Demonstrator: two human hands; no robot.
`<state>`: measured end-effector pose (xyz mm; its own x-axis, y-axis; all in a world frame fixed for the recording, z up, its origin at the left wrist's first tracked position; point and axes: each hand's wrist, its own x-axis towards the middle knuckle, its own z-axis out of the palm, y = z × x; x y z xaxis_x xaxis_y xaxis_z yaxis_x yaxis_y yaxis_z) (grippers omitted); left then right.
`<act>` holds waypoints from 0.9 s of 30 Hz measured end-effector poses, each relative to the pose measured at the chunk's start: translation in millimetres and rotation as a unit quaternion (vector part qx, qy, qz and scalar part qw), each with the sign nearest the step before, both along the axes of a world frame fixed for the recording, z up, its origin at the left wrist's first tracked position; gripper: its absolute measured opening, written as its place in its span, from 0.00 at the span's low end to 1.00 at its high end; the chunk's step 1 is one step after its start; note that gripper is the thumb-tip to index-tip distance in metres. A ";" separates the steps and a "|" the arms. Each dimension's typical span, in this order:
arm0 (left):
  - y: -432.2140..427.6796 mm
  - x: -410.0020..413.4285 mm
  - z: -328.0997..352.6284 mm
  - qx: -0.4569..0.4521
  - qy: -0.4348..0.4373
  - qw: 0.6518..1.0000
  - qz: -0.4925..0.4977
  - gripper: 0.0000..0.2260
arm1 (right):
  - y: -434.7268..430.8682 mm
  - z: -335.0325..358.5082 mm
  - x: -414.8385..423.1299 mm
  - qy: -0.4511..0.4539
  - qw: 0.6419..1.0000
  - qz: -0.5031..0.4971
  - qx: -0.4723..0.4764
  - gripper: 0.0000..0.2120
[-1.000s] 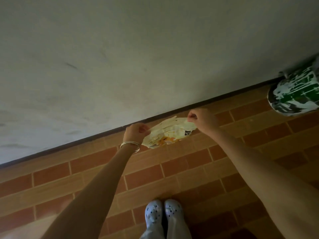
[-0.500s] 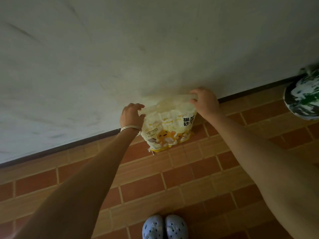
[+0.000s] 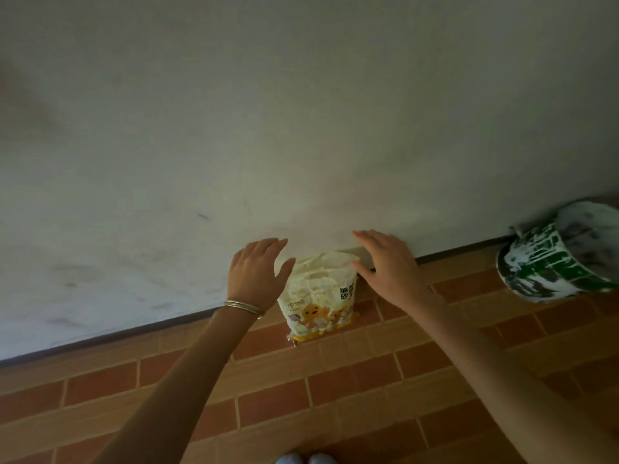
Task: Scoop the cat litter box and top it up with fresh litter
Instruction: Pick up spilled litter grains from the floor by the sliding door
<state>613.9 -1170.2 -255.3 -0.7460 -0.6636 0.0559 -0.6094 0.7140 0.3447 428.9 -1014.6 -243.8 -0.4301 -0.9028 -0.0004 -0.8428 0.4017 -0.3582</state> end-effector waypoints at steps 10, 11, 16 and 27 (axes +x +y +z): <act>87.8 69.4 237.7 -0.113 0.017 0.992 -0.052 0.24 | 41.1 224.1 70.7 0.149 0.986 0.044 -0.056 0.25; 96.7 81.7 253.5 -0.118 0.016 0.992 -0.045 0.25 | 48.1 238.1 82.0 0.152 0.986 0.043 -0.062 0.25; 129.3 144.2 306.3 -0.139 0.017 0.990 0.028 0.25 | 74.7 282.4 142.1 0.124 0.986 0.067 -0.085 0.27; 187.4 292.7 296.9 -0.072 -0.050 0.977 0.195 0.24 | 73.5 274.9 255.4 0.081 0.963 0.251 -0.053 0.25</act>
